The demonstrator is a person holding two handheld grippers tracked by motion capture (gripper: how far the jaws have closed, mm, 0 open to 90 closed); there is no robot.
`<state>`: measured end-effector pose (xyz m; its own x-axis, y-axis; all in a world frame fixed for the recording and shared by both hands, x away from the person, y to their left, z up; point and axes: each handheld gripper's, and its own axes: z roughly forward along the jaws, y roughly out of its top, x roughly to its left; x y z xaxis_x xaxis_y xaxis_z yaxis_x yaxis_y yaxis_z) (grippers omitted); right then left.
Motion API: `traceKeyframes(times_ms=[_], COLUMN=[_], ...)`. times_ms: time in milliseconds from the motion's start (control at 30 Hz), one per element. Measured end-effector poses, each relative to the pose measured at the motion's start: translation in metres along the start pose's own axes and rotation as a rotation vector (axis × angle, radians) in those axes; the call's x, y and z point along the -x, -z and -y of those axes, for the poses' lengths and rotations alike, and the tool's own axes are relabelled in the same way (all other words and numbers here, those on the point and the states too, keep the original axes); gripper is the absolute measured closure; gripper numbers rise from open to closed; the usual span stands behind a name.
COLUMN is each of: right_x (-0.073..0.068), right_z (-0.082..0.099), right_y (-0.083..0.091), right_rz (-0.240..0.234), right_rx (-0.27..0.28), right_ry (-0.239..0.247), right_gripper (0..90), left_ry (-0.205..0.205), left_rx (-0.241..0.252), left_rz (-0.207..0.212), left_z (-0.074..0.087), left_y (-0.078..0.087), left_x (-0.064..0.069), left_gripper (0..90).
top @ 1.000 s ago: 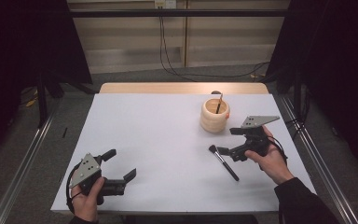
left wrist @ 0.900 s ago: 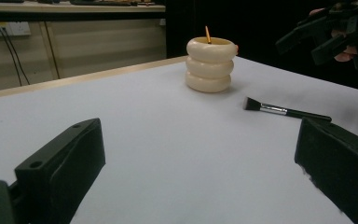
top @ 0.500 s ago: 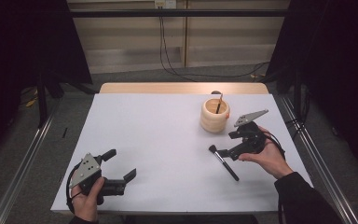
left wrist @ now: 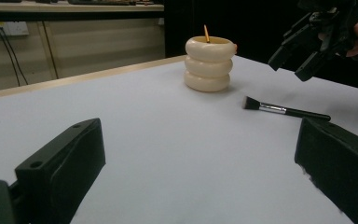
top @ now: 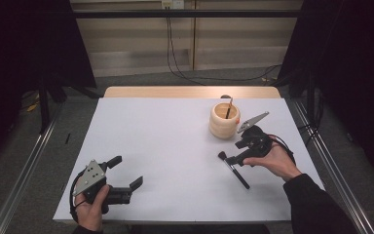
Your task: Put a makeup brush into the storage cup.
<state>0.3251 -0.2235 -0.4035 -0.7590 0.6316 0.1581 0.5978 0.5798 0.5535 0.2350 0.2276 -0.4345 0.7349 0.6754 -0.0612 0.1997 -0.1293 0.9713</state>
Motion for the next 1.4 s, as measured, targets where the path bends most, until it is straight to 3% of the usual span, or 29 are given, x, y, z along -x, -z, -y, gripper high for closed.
traceKeyframes(times_ms=[400,900,933,1067,1400], right_x=[0.007,0.011,0.011,0.013,0.011], right_z=[-0.006,-0.013,-0.013,-0.014,-0.014], right_y=[-0.007,-0.036,-0.037,-0.043,-0.051], right_rz=[-0.03,-0.038,-0.039,-0.031,-0.002], right_rx=[-0.132,-0.334,-0.336,-0.353,-0.396], right_ry=[-0.04,-0.067,-0.071,-0.091,-0.082], right_gripper=[35.0,53.4,55.8,58.6,67.0], left_ry=[0.004,-0.002,-0.025,-0.02,-0.019], left_rx=[-0.004,-0.013,-0.028,-0.024,-0.023], left_rz=[0.002,0.006,0.013,0.019,0.014], left_z=[0.001,0.001,0.0,0.0,0.0], left_y=[-0.001,-0.002,-0.001,-0.002,-0.001], left_x=[0.0,-0.001,-0.002,-0.001,-0.001], left_gripper=[1.8,1.8,1.8,1.8,1.8])
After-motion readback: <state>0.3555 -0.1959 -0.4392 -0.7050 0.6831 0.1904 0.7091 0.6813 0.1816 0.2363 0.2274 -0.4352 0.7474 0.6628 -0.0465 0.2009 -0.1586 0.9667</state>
